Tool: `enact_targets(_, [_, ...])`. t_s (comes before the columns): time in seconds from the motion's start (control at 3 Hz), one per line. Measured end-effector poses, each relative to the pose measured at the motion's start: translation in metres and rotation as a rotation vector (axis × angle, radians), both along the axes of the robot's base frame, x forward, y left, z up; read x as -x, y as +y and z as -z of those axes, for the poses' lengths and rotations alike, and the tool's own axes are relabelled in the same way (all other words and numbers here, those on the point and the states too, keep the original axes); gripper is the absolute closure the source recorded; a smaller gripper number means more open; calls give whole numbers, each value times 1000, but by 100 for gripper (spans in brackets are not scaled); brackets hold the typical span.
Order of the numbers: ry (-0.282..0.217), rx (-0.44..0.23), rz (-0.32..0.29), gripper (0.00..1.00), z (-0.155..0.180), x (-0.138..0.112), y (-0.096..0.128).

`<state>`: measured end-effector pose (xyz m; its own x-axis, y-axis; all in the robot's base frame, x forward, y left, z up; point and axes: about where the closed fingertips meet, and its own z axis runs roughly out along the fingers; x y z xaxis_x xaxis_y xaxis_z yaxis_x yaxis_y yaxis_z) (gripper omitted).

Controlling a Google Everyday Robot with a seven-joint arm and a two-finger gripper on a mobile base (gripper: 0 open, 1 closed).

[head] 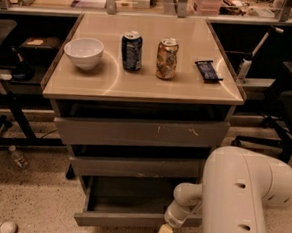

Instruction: Open bottom drawer

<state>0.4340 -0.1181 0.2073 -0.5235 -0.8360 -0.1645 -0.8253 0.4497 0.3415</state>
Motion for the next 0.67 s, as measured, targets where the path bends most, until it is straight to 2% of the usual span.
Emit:
enact_targets(0.33, [52,12,-2,0,-5,27,-2])
enact_targets(0.67, [52,12,-2,0,-5,27,-2])
